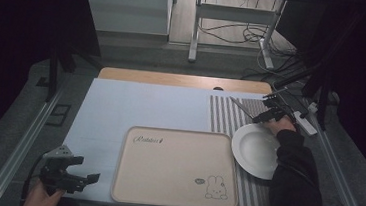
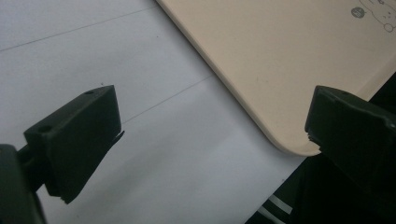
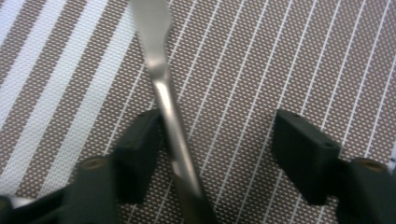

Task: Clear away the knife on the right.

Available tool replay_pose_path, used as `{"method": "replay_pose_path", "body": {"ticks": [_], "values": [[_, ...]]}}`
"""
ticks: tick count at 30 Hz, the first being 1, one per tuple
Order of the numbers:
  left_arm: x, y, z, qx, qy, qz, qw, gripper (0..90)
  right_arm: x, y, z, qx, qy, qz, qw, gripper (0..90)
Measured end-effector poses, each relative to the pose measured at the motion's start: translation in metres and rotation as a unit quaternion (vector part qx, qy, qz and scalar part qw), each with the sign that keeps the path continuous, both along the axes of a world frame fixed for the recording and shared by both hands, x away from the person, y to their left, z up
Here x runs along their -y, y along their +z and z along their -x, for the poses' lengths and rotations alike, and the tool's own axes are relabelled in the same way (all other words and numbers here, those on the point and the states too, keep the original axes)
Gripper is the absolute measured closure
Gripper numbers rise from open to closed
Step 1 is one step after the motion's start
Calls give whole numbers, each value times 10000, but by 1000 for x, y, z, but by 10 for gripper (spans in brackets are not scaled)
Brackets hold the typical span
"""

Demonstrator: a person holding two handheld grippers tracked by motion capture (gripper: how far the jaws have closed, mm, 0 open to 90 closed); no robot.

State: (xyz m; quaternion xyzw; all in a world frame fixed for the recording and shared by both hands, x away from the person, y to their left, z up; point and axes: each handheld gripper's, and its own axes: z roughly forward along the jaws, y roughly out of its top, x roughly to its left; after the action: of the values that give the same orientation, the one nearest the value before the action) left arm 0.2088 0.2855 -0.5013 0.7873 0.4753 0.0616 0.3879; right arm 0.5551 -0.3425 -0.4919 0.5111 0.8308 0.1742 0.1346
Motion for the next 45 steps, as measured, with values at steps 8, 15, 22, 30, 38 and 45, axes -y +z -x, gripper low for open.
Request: {"method": "replay_pose_path", "body": {"ticks": [8, 15, 22, 30, 38, 45], "values": [[0, 0, 0, 4, -3, -9, 10000, 32, 5, 3, 3, 30, 293, -16, 9996, 799], [0, 0, 0, -17, 19, 6, 10000, 32, 6, 4, 3, 13, 482, 16, 9988, 806], [0, 0, 0, -17, 20, 9, 10000, 32, 14, 8, 6, 234, 420, -173, 9987, 807], [0, 0, 0, -17, 24, 8, 10000, 32, 23, 21, 9, 393, 390, -352, 9978, 807], [0, 0, -1, -22, 37, 13, 10000, 32, 32, 30, 16, 516, 319, -716, 9956, 807], [0, 0, -1, -32, 35, -1, 10000, 32, 27, 38, 30, 591, 424, -843, 9938, 806]]}}
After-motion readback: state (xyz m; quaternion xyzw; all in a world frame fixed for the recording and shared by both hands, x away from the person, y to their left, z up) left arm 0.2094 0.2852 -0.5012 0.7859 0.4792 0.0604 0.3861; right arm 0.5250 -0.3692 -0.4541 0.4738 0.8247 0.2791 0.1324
